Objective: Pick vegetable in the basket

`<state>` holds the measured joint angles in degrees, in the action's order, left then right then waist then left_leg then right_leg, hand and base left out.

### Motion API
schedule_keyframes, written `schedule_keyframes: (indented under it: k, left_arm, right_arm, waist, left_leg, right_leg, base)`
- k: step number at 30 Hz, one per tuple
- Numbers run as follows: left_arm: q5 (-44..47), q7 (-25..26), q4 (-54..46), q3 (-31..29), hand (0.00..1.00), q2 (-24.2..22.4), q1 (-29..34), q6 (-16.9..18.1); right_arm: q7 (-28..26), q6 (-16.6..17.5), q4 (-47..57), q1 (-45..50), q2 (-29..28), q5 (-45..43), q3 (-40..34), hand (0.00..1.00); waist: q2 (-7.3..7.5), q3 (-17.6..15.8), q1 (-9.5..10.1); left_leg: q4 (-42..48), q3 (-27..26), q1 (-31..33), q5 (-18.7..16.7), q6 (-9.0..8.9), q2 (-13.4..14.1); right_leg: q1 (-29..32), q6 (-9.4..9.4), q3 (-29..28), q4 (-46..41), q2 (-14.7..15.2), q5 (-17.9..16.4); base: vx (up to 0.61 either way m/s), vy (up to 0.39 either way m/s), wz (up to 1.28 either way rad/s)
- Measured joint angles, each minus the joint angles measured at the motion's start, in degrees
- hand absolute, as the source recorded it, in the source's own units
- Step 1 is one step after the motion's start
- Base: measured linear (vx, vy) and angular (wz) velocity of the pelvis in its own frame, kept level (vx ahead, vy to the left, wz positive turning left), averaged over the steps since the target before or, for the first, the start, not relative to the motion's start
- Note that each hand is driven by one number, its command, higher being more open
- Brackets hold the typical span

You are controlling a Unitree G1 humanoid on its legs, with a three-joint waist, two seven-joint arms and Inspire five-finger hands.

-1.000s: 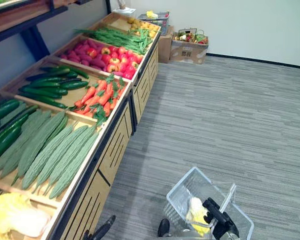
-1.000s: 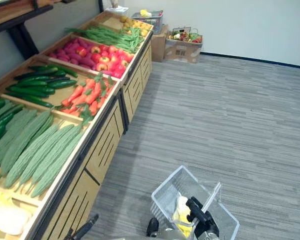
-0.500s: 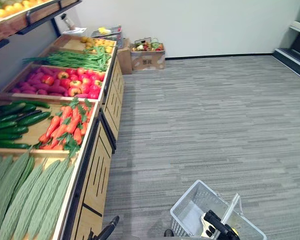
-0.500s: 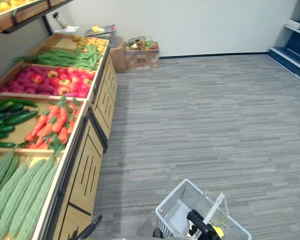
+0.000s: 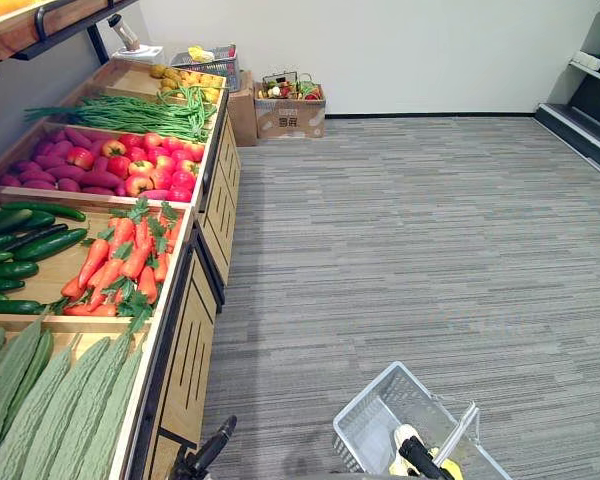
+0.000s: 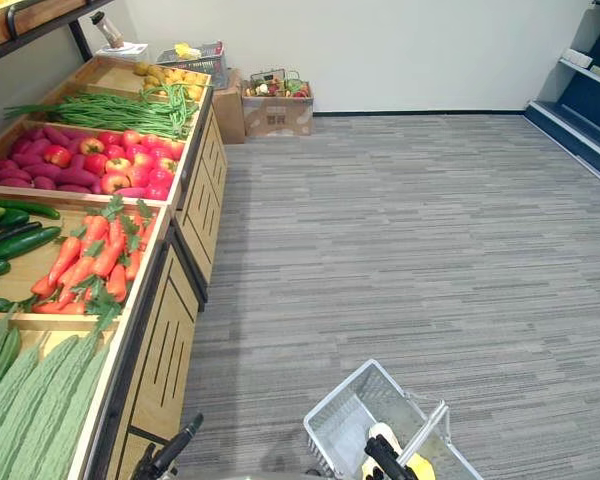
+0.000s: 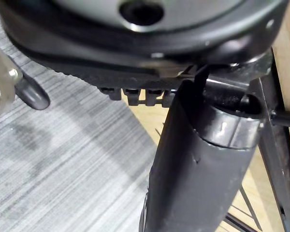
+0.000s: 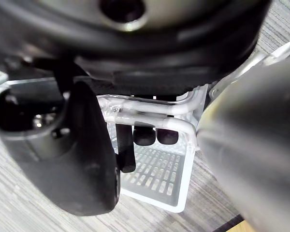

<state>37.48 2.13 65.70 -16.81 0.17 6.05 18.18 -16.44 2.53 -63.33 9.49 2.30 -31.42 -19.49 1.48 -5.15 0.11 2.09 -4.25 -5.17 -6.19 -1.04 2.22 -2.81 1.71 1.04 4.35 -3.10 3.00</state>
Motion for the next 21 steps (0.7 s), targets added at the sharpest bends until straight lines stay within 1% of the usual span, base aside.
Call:
schedule_keyframes:
  k: [5,6,8,9,10,11,12,13,14,15,16,17,18,19,20,21]
  left_arm:
    - [-3.46,0.41,1.12,1.46,1.0,1.22,1.05,-0.95]
    - [-4.51,0.36,1.12,2.87,1.0,1.56,1.48,-1.26]
    - [-4.5,0.37,1.05,3.47,1.0,2.0,1.6,-1.47]
    - [-4.48,0.36,1.03,3.98,1.0,2.22,1.68,-1.47]
    - [-4.68,0.21,0.99,4.81,1.0,2.42,1.72,-1.48]
    - [-5.01,0.03,0.78,4.87,1.0,2.48,1.7,-1.48]
    - [-5.6,-0.15,0.26,5.08,1.0,2.86,1.67,-1.5]
    - [-5.64,-0.25,-0.29,5.44,1.0,3.23,1.71,-1.56]
    - [-5.62,-0.29,-0.42,5.76,1.0,3.53,1.7,-1.67]
    - [-5.68,-0.3,-0.57,6.66,1.0,4.19,1.71,-2.02]
    - [-5.81,-0.3,-0.56,6.94,1.0,4.44,1.74,-2.17]
    - [-6.57,-0.23,-0.51,6.91,1.0,4.47,1.9,-2.5]
    - [-7.22,-0.18,-0.44,6.88,1.0,4.61,2.17,-2.77]
    - [-7.88,-0.07,-0.41,6.86,1.0,4.82,2.19,-2.85]
    - [-9.01,0.07,-0.43,6.85,1.0,5.2,2.35,-3.19]
    - [-9.35,0.17,-0.38,6.58,1.0,5.3,2.78,-3.39]
  right_arm:
    - [2.86,-0.26,-2.0,-1.65,-0.44,0.66,-1.73,0.0]
    - [3.5,-0.32,-2.53,-2.02,-0.41,1.16,-1.86,0.0]
    - [3.76,-0.65,-2.59,-2.14,-0.29,1.62,-1.85,0.0]
    - [3.82,-1.0,-2.65,-2.34,-0.12,2.2,-1.77,0.0]
    - [3.81,-1.14,-2.65,-2.62,-0.05,2.39,-1.73,0.0]
    - [3.79,-1.13,-2.64,-2.93,-0.03,2.51,-1.73,0.0]
    - [3.82,-1.06,-2.64,-3.58,0.03,2.58,-1.78,0.0]
    - [3.82,-0.91,-2.47,-3.73,0.24,2.37,-1.78,0.0]
    - [3.82,-0.86,-2.46,-3.68,0.28,2.22,-1.79,0.0]
    - [3.82,-0.75,-2.49,-3.66,0.27,2.19,-1.75,0.0]
    - [3.82,-0.67,-2.5,-3.71,0.42,2.2,-1.74,0.0]
    - [3.74,-0.23,-2.27,-4.11,0.86,2.22,-1.73,0.0]
    - [3.74,0.2,-2.16,-4.68,1.3,2.13,-1.91,0.0]
    - [3.73,0.24,-2.17,-4.88,1.48,2.07,-2.16,0.0]
    - [3.64,0.44,-2.15,-4.94,1.8,2.0,-4.01,0.0]
    - [3.62,0.36,-2.28,-4.55,1.54,1.99,-5.76,0.0]
  waist:
    - [0.1,0.22,0.66]
    - [0.1,0.22,0.99]
    - [0.17,0.16,1.17]
    - [0.2,-0.07,1.28]
    - [0.28,-0.25,1.32]
    - [0.17,-0.55,1.32]
    - [0.33,-1.4,1.28]
    - [0.67,-1.95,1.21]
    - [0.85,-2.06,1.21]
    - [1.69,-2.5,1.22]
    - [1.7,-2.54,1.32]
    - [1.62,-2.97,1.83]
    - [1.5,-3.45,1.93]
    - [1.24,-4.03,1.72]
    - [1.35,-4.73,1.35]
    - [1.16,-4.83,1.14]
  left_leg:
    - [-0.81,0.0,-0.69,0.07,-0.25,0.35]
    - [-0.87,0.03,-0.82,0.05,-0.35,0.4]
    - [-0.86,0.2,-1.21,-0.01,-0.46,0.42]
    - [-0.78,0.19,-1.84,-0.18,-0.7,0.43]
    - [-0.2,0.12,-1.93,-0.43,-0.79,0.48]
    - [0.45,0.06,-1.89,-0.73,-0.8,0.55]
    - [1.88,-0.04,-1.84,-1.46,-0.49,0.57]
    - [3.39,-0.16,-1.76,-2.44,-0.17,0.36]
    - [4.21,-0.22,-1.72,-3.01,-0.05,0.19]
    - [5.7,-0.51,-1.67,-4.11,0.62,-0.2]
    - [6.22,-0.63,-1.61,-4.69,0.8,-0.27]
    - [6.72,-1.27,-1.67,-5.81,1.77,-0.41]
    - [7.33,-1.4,-2.13,-6.48,2.37,-0.81]
    - [7.38,-1.19,-2.76,-6.7,2.67,-0.91]
    - [7.38,-0.45,-4.11,-7.16,3.22,-0.88]
    - [7.38,0.58,-4.78,-7.7,3.02,-0.03]
  right_leg:
    - [-0.44,-0.25,0.7,0.83,-0.12,0.06]
    - [-0.57,-0.48,1.19,0.82,-0.1,-0.08]
    - [-1.1,-0.8,2.2,0.8,0.0,-0.29]
    - [-1.65,-1.27,2.57,0.73,0.08,-0.6]
    - [-1.76,-2.19,3.18,-0.17,0.26,-1.7]
    - [-1.4,-2.25,3.6,-1.64,0.37,-2.84]
    - [-0.02,-2.17,6.01,-6.24,1.15,-5.88]
    - [1.64,-2.66,8.01,-11.58,2.31,-8.91]
    - [2.37,-3.19,8.41,-14.18,2.84,-10.3]
    - [3.8,-5.11,9.12,-19.0,4.08,-12.46]
    - [4.51,-6.08,10.02,-21.63,4.71,-13.04]
    - [7.69,-6.49,11.52,-29.05,6.19,-13.26]
    - [10.78,-7.31,12.15,-36.85,8.04,-13.01]
    - [12.08,-8.23,12.38,-40.78,8.98,-12.49]
    - [14.33,-8.58,12.76,-45.35,10.22,-13.79]
    - [14.8,-7.48,12.76,-44.16,10.39,-15.12]
  base:
    - [0.05,0.002,0.03]
    - [0.05,-0.001,0.11]
    - [0.04,0.006,0.12]
    - [0.01,0.026,0.12]
    - [0.0,0.028,0.13]
    - [-0.03,0.024,0.17]
    - [-0.05,0.027,0.24]
    - [-0.06,0.03,0.27]
    - [-0.03,0.037,0.3]
    - [0.0,0.033,0.17]
    - [0.0,0.07,-0.05]
    - [-0.01,0.102,-0.18]
    - [-0.01,0.106,-0.15]
    - [0.01,0.086,0.09]
    - [0.07,0.052,0.29]
    - [0.08,0.038,0.36]
